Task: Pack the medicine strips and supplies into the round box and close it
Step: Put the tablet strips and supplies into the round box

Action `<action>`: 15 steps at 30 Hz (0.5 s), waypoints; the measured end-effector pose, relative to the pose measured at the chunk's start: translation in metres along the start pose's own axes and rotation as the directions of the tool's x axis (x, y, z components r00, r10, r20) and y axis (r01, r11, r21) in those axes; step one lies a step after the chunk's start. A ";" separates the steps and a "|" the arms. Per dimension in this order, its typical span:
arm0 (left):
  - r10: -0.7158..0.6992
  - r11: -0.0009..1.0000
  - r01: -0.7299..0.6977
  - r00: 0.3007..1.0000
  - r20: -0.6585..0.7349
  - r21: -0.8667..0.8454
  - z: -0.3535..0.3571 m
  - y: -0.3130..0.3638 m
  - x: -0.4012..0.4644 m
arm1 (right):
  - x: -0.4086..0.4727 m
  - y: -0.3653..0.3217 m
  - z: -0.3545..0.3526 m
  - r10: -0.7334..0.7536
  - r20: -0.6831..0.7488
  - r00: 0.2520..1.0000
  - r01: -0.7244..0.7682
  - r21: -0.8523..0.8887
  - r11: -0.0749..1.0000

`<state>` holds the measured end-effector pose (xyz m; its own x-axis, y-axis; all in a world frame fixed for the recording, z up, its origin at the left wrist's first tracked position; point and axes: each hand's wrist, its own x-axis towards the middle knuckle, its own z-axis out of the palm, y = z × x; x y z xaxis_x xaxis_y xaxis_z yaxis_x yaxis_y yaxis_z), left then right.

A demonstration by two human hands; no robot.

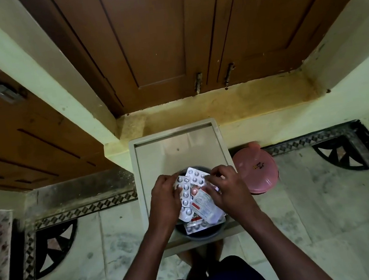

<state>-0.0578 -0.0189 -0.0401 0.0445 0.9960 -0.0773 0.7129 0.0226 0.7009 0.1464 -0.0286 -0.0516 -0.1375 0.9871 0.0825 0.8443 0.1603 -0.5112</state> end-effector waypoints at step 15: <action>-0.023 0.983 0.047 0.991 -0.135 0.179 0.001 -0.003 -0.026 | -0.027 0.007 -0.001 0.264 -0.135 0.955 -0.223 0.262 0.939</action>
<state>-0.0607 -0.0445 -0.0408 -0.0665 0.9978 0.0027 0.8279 0.0536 0.5582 0.1571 -0.0543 -0.0564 0.1616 0.9851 0.0594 0.6881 -0.0693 -0.7223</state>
